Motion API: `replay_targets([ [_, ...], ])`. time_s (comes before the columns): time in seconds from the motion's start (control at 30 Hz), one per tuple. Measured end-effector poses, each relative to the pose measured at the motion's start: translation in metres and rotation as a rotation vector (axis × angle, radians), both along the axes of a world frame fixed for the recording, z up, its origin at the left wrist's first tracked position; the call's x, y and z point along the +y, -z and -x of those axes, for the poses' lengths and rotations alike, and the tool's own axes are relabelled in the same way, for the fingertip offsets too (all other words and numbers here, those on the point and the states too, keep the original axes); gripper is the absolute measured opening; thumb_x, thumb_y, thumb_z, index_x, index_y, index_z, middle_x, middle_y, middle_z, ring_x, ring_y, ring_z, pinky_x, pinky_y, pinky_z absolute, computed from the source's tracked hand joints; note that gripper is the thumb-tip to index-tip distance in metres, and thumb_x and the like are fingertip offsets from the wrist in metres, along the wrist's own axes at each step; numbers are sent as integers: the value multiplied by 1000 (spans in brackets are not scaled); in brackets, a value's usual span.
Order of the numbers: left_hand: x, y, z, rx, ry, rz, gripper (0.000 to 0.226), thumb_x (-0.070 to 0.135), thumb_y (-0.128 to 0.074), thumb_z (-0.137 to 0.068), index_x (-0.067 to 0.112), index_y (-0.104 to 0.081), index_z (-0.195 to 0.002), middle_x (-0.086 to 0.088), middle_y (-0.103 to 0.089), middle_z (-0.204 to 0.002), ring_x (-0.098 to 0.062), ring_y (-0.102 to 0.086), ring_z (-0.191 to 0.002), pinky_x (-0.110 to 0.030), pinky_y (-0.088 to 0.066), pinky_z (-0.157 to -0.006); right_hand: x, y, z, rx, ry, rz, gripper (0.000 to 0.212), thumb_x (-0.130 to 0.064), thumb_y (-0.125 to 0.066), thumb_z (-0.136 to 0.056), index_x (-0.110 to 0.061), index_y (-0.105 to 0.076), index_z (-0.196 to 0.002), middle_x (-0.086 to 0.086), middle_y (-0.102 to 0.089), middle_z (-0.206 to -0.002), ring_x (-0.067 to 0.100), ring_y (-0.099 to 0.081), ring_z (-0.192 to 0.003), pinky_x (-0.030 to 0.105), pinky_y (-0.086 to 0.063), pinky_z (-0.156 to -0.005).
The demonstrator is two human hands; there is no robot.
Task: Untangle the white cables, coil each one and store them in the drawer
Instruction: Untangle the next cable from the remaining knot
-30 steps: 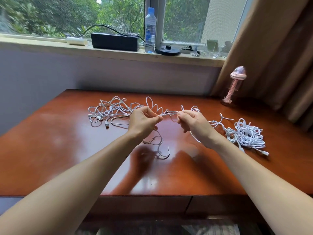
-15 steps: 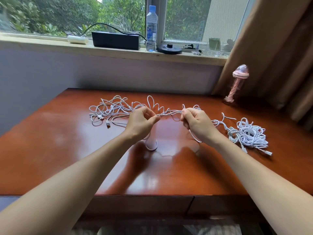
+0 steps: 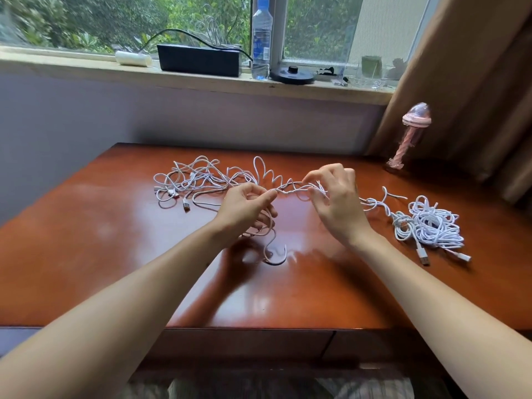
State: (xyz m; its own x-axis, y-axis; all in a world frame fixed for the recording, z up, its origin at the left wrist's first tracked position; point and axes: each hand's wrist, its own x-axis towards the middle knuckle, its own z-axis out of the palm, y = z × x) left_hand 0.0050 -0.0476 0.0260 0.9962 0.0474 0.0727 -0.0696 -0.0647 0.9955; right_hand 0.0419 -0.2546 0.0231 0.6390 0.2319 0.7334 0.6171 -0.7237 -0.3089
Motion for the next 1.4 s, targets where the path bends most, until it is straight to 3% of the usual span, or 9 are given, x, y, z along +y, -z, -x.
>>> replay_targets([
  [0.17,-3,-7,2,45,-36,145,31,31,-72,-93,6,-57,-106,-7,-75,-75,-22,-71,-60,-27,-56,-51,10,-2,11,-154,-52,169,18,-8,-63,-87,-20,-73,-97,-2,-60,-109,25,-46,-104,35,-36,-92],
  [0.3,-8,-13,2,78,-63,239,37,35,-68,-96,3,-60,-113,-4,-73,-75,-20,-69,-61,-28,-56,-52,14,3,16,20,-164,204,20,-27,-58,-90,-23,-73,-101,-5,-61,-111,21,-48,-103,49,-43,-95],
  [0.5,-15,-25,4,88,-78,401,29,31,-57,-102,3,-59,-111,-1,-72,-70,-16,-70,-55,-26,-58,-52,16,3,24,299,-228,288,42,-55,-51,-84,-27,-74,-106,-10,-54,-119,19,-43,-117,45,-37,-107],
  [0.67,-20,-34,6,116,-93,491,22,28,-54,-104,7,-59,-97,-3,-67,-74,-13,-69,-54,-26,-58,-58,14,0,26,326,-282,352,17,-41,-67,-87,-29,-73,-97,-10,-56,-115,18,-40,-113,46,-40,-104],
  [0.87,-15,-41,0,57,-206,462,12,18,-50,-107,16,-55,-118,-1,-64,-76,-9,-62,-52,-28,-52,-62,11,-15,32,440,-368,159,7,-30,-78,-89,-26,-78,-94,-2,-52,-131,19,-47,-126,30,-34,-112],
  [0.97,-11,-45,-2,8,-270,434,17,12,-46,-107,21,-59,-115,-5,-63,-90,-8,-60,-51,-26,-51,-56,8,-27,37,397,-351,100,3,-29,-79,-88,-29,-77,-90,-8,-50,-135,13,-48,-123,13,-31,-104],
  [1.13,-2,-58,-8,-62,-327,410,24,5,-44,-106,16,-66,-107,-8,-65,-90,-16,-67,-66,-25,-56,-57,-3,-37,27,236,-217,20,7,-29,-78,-87,-23,-78,-90,-2,-54,-128,16,-45,-117,28,-39,-101],
  [1.23,5,-67,-10,-98,-363,388,21,6,-48,-105,13,-66,-112,-8,-70,-96,-19,-71,-73,-30,-60,-65,-12,-46,21,200,-143,-43,4,-24,-78,-89,-21,-76,-90,-2,-55,-109,14,-47,-102,21,-40,-88],
  [1.4,16,-81,-11,-132,-379,374,30,16,-54,-105,14,-58,-134,-4,-70,-117,-19,-74,-83,-29,-62,-66,-17,-65,20,411,-159,-285,7,-15,-70,-96,-12,-69,-90,0,-75,-86,11,-72,-75,20,-53,-63],
])
